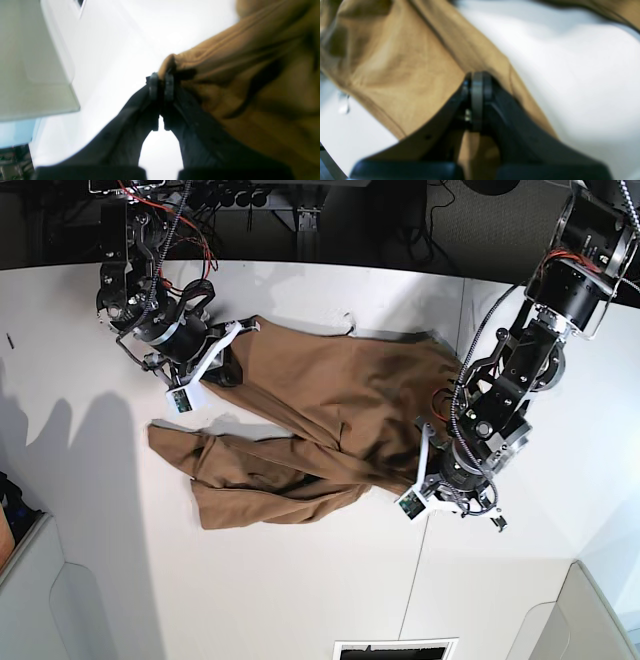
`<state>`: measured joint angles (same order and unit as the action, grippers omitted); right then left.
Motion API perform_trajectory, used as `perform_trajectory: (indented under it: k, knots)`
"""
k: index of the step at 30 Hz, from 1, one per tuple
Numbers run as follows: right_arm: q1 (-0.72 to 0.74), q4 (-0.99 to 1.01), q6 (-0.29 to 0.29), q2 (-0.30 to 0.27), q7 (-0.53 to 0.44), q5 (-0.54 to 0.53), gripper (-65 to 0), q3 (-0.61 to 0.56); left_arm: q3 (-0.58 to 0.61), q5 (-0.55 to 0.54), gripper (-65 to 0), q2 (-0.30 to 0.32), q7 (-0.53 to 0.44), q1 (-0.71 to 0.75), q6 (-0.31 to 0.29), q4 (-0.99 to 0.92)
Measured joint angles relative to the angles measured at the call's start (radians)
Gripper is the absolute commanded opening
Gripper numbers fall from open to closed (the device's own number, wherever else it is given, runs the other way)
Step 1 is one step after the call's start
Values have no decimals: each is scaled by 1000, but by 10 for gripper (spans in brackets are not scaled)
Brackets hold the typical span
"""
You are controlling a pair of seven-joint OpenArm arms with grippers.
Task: Layout the t-shirt on the table in an organized manner, then fold the t-shirt properly
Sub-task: 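Hold the shirt with both grippers and pull them apart to spread it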
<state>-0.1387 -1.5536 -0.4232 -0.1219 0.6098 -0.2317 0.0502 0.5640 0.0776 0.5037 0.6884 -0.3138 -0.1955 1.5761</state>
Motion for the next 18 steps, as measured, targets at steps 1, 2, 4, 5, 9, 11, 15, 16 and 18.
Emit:
perform_trajectory:
  k: [1, 2, 4, 5, 9, 11, 15, 16, 18]
  knots:
    - [-1, 0, 0, -1, 0, 0, -650, 0, -6, 0, -650, 14, 0, 0, 0, 0]
    - [-3, -1, 0, -6, -1, 0, -650, 0, -11, 0, -650, 26, 0, 0, 0, 0]
    - [-7, -2, 0, -14, 0, -8, -650, 0, -18, 0, -650, 48, 0, 0, 0, 0]
    - [-9, -2, 0, -20, 0, -10, -650, 0, -20, -3, -650, 58, 1, 0, 0, 0]
    - [-11, -2, -3, -50, 2, -23, -650, -2, -21, -27, -650, 97, 15, 0, -1, 0]
    - [-11, -4, -3, -63, 3, -24, -650, -2, -21, -68, -604, 120, 27, 0, -3, 0]
    - [-11, -5, -3, -78, 6, -31, -650, -2, -22, -108, -409, 151, 57, 0, 2, 1]
    - [-11, -5, -3, -80, 7, -34, -650, -2, -23, -125, -378, 153, 71, 0, 4, 1]
    - [-11, -14, -4, -83, 23, -44, -650, -2, -23, -169, -362, 153, 86, 0, 4, 1]
